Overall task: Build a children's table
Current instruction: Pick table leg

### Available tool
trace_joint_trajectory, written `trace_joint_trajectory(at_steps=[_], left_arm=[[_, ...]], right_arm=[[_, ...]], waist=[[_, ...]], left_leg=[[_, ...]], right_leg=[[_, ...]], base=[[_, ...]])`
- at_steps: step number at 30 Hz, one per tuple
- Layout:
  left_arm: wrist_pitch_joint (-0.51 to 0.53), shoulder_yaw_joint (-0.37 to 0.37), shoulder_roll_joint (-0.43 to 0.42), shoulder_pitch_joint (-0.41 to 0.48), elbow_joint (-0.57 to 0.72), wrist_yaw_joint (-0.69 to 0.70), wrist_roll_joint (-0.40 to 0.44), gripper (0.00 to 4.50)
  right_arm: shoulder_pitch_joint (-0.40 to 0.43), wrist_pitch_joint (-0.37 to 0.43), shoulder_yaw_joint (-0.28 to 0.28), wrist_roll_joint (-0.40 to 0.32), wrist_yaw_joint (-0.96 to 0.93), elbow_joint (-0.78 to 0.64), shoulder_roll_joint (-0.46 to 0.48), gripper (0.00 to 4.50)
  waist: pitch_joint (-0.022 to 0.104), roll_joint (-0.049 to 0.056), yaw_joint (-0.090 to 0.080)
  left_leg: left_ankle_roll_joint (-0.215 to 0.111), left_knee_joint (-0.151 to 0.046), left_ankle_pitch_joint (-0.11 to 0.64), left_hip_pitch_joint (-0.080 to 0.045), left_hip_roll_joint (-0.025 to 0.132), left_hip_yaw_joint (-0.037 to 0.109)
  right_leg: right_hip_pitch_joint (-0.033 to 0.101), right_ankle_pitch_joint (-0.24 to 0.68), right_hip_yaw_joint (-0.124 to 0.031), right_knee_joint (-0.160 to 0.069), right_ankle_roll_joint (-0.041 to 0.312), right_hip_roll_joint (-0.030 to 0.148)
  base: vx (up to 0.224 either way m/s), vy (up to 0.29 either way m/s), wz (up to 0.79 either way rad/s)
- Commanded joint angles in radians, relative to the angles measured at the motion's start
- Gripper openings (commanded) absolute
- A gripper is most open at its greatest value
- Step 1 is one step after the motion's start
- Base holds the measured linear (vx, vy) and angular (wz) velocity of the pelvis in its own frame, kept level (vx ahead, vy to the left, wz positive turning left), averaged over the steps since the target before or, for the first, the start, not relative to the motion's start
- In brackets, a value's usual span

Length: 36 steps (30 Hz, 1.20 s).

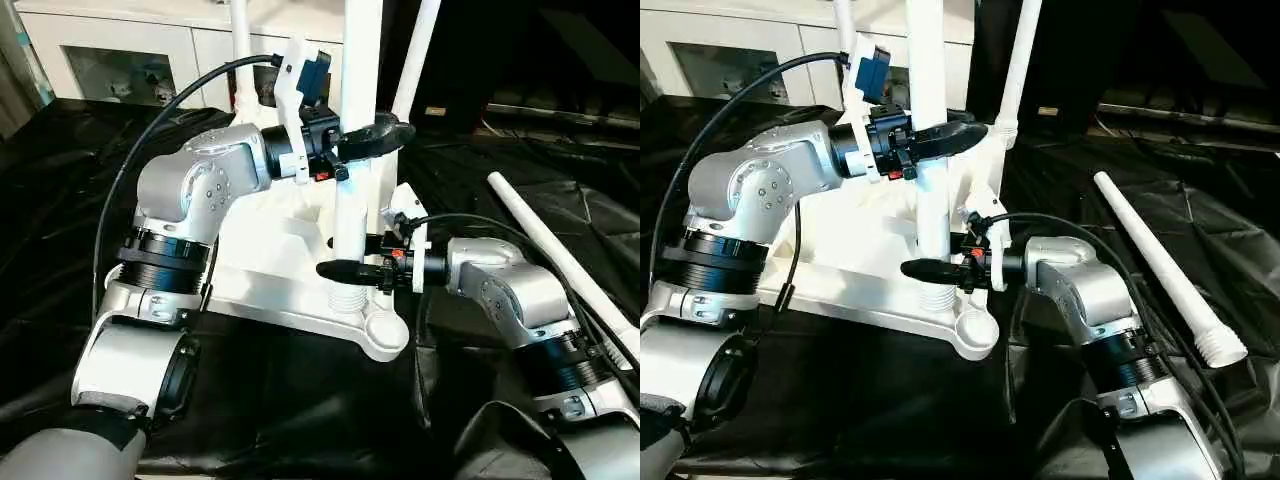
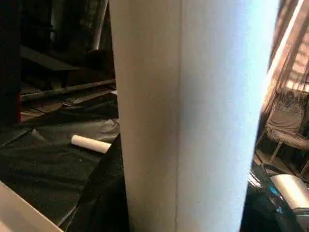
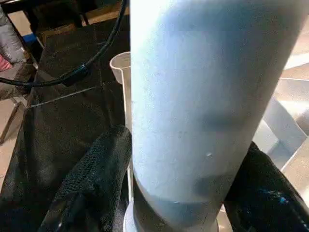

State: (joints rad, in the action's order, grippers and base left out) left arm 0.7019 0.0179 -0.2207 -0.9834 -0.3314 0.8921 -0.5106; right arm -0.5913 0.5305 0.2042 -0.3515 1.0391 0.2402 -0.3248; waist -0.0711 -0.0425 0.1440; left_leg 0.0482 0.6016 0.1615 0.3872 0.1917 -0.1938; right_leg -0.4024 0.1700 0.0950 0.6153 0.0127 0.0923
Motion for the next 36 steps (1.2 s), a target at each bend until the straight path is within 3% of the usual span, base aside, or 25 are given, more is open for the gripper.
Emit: trace_joint_trajectory(at_steps=[1,11,18,29,30,31,35,36], left_arm=[[0.002,0.009,0.001,-0.023,0.023,0.008,-0.003,1.68],[0.012,0.028,-0.003,-0.013,0.046,0.034,-0.005,1.68],[0.015,0.022,0.0,-0.013,0.046,0.03,-0.008,1.68],[0.007,0.021,-0.001,-0.012,0.041,0.028,-0.003,1.68],[0.028,0.01,0.003,-0.011,0.04,0.034,-0.023,2.24],[0.028,0.01,0.003,-0.011,0.04,0.034,-0.023,2.38],[0.027,-0.041,0.03,-0.006,0.016,0.011,-0.06,2.58],[0.0,-0.101,0.062,0.007,-0.007,0.006,-0.111,2.58]], right_arm=[[-0.006,-0.01,0.014,0.003,0.02,-0.01,0.001,2.7],[-0.012,-0.023,0.011,0.013,0.008,0.009,0.009,2.7],[-0.012,-0.026,0.007,0.018,0.009,0.014,0.013,1.98],[-0.01,-0.035,0.006,0.023,0.007,0.014,0.015,1.9],[-0.009,-0.041,0.002,0.023,0.001,0.014,0.018,1.9],[-0.009,-0.041,0.002,0.023,0.001,0.014,0.018,1.9],[-0.011,-0.051,-0.043,0.001,-0.043,0.02,0.046,1.9],[-0.017,-0.049,-0.093,-0.036,-0.072,0.019,0.069,1.9]], waist=[[0.086,-0.002,0.0],[0.086,-0.001,-0.001],[0.086,-0.001,-0.001],[0.086,0.0,-0.001],[0.086,0.001,-0.001],[0.086,0.001,-0.001],[0.088,0.0,-0.001],[0.087,-0.001,-0.001]], left_leg=[[0.011,-0.066,0.161,-0.023,0.042,0.021],[0.012,-0.065,0.163,-0.023,0.042,0.021],[0.014,-0.066,0.166,-0.024,0.042,0.021],[0.012,-0.065,0.16,-0.023,0.042,0.02],[0.012,-0.065,0.164,-0.023,0.041,0.021],[0.013,-0.065,0.164,-0.023,0.041,0.02],[0.013,-0.064,0.161,-0.022,0.041,0.02],[0.01,-0.064,0.162,-0.022,0.04,0.019]], right_leg=[[0.056,0.182,-0.053,-0.061,0.195,0.07],[0.057,0.171,-0.053,-0.06,0.202,0.069],[0.056,0.182,-0.053,-0.061,0.198,0.069],[0.056,0.17,-0.054,-0.06,0.2,0.068],[0.057,0.175,-0.054,-0.061,0.2,0.069],[0.057,0.176,-0.054,-0.06,0.2,0.069],[0.057,0.164,-0.053,-0.059,0.212,0.07],[0.057,0.167,-0.053,-0.061,0.215,0.07]], base=[[0.0,0.0,0.0],[0.0,0.0,0.0],[0.0,0.0,0.0],[0.0,0.0,0.0],[0.0,0.0,0.0],[0.0,0.0,0.0],[0.0,0.0,0.0],[0.0,0.0,0.0]])
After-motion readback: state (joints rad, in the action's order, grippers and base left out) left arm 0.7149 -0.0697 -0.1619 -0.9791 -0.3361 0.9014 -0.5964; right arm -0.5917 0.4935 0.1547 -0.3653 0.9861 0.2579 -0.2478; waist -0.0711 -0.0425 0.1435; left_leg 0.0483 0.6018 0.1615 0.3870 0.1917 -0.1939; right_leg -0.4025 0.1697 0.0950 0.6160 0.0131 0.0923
